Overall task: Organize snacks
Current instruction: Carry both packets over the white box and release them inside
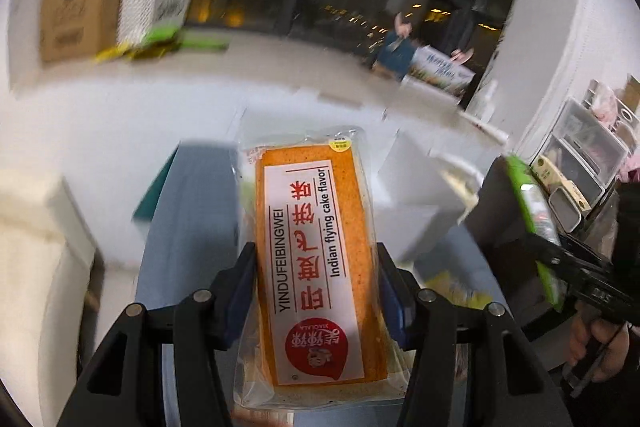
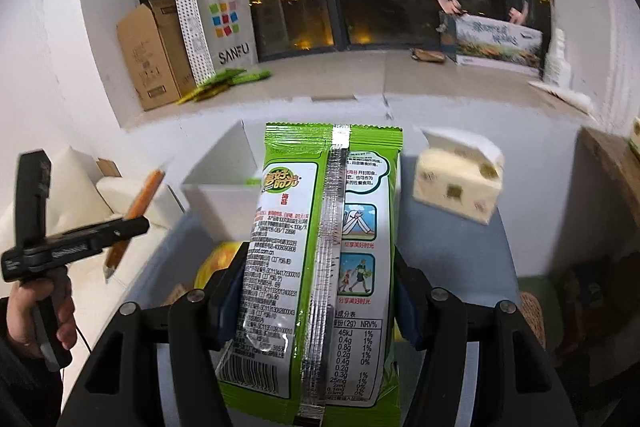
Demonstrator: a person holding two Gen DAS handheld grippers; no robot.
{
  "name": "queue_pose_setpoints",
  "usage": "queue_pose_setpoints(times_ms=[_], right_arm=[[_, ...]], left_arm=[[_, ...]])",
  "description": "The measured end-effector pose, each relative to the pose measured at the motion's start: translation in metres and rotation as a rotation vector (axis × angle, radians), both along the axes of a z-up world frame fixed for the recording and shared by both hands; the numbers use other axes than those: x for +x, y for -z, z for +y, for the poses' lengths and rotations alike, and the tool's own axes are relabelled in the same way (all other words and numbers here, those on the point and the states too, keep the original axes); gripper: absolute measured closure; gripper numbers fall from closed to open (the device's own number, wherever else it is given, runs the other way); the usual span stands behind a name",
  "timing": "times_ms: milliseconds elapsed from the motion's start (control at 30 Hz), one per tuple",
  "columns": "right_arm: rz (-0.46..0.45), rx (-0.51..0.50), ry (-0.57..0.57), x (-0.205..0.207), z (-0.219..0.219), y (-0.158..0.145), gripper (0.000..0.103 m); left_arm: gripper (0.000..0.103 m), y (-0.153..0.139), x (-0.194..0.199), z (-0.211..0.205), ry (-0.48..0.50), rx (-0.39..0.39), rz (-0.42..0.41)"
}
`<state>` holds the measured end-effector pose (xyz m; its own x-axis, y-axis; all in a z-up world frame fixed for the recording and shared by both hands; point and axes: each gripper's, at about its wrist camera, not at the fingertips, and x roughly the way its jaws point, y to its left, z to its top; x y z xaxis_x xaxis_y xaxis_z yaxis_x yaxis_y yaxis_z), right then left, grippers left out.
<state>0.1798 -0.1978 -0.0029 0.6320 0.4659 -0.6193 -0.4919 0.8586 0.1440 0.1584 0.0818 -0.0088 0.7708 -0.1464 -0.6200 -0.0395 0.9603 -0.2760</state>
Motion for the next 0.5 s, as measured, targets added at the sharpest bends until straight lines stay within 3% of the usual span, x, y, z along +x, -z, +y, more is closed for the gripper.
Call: queue_pose_setpoints(times_ms=[167, 400, 433, 467, 500], right_arm=[[0.029, 0.034, -0.013, 0.074, 0.018, -0.008, 0.037], [0.110, 0.019, -0.037, 0.163, 0.048, 0.002, 0.037], [0.116, -0.004, -0.035, 0.171, 0.053, 0.006, 0.036], [0.125, -0.023, -0.033, 0.176, 0.056, 0.009, 0.036], [0.130, -0.043, -0.036, 0.183, 0.060, 0.013, 0.032]], left_arm=[[0.043, -0.022, 0.076, -0.012, 0.059, 0.045, -0.025], [0.042, 0.006, 0.166, -0.026, 0.087, 0.096, 0.070], [0.036, 0.011, 0.176, -0.029, 0.096, 0.116, 0.093], [0.019, 0.015, 0.178, -0.028, 0.089, 0.120, 0.106], [0.009, 0.019, 0.174, -0.026, 0.083, 0.114, 0.110]])
